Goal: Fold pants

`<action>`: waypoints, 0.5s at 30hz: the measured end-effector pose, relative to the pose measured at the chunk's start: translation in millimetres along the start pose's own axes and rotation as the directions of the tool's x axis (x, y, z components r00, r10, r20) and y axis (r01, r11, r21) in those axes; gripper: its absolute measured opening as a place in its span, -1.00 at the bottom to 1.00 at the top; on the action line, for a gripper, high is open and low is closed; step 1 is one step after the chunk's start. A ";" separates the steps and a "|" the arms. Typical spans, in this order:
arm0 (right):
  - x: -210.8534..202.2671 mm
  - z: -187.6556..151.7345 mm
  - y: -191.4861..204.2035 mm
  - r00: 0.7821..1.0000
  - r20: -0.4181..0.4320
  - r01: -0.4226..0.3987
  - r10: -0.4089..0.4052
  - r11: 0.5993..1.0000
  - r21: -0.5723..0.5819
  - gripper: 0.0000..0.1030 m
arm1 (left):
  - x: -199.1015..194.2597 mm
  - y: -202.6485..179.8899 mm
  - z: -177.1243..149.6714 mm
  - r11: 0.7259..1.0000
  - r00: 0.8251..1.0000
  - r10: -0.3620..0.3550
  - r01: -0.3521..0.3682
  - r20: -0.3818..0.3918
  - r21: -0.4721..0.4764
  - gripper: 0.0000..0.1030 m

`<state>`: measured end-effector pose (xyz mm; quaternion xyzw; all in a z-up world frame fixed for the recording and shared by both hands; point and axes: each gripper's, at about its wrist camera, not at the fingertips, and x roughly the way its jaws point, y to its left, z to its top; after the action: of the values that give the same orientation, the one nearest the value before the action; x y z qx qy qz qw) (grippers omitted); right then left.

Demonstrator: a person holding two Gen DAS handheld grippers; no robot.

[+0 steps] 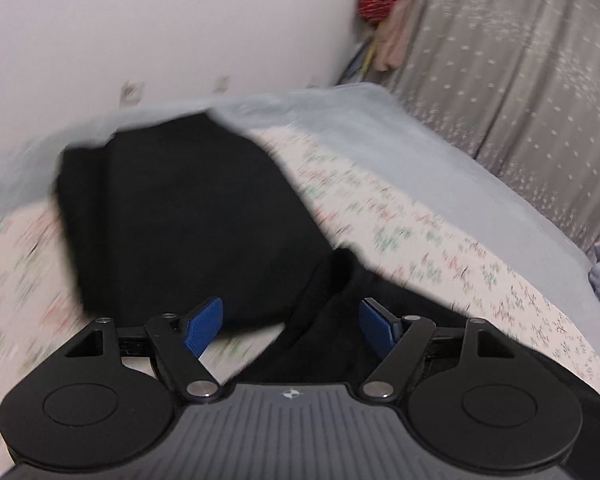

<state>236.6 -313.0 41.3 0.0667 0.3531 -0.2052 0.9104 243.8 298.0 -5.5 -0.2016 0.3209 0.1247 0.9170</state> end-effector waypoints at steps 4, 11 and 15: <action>-54.6 -41.2 0.2 0.991 -0.048 -0.127 0.126 0.992 0.000 0.60 | -9.5 30.2 -30.5 0.993 0.994 0.066 -0.074 -0.087 -0.097 0.54; -99.5 -119.7 41.8 0.960 -0.095 -0.269 0.263 0.962 -0.052 0.60 | 0.5 6.3 -77.4 0.976 0.976 0.188 -0.173 -0.107 0.130 0.51; -96.3 -149.6 67.6 0.957 -0.161 -0.267 0.241 0.950 -0.164 0.60 | 15.8 7.1 -95.9 0.967 0.970 0.214 -0.193 -0.119 0.165 -0.33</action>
<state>108.8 -180.4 -6.7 0.0416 0.4217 -0.0477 0.9045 201.6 262.7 -86.0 -0.1050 0.4099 0.1794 0.8881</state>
